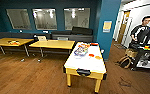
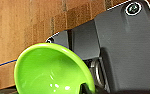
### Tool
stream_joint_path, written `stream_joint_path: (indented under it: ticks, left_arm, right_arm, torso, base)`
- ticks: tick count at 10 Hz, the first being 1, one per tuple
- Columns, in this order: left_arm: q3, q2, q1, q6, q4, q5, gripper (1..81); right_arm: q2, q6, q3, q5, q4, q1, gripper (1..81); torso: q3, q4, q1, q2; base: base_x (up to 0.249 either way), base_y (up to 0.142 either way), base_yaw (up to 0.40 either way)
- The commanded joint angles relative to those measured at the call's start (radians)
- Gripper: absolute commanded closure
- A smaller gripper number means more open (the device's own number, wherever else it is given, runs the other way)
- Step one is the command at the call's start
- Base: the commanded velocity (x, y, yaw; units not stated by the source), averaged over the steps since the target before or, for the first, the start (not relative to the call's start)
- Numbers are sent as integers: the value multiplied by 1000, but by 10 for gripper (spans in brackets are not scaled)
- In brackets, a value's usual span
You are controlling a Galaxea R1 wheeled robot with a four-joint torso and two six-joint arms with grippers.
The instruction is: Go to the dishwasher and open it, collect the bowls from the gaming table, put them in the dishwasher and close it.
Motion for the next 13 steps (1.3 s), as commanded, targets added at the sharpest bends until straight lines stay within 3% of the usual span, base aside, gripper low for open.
stream_joint_path:
  ticks: [1, 5, 13]
  left_arm:
    - [8, -29, -33, 6, 19, 2, 811]
    - [1, -25, -33, 3, 19, 2, 811]
    - [-41, 8, -35, 3, 19, 16, 811]
  right_arm:
    - [-12, 1, 7, -23, -20, 37, 811]
    - [-12, 1, 6, -23, -20, 37, 811]
    - [-12, 0, 6, -21, -18, 35, 811]
  torso:
    - [0, 0, 0, 0]
    - [0, 0, -1, -2]
    - [0, 0, -1, -2]
  base:
    - [0, 0, 0]
    - [0, 0, -156]
    - [0, 0, -373]
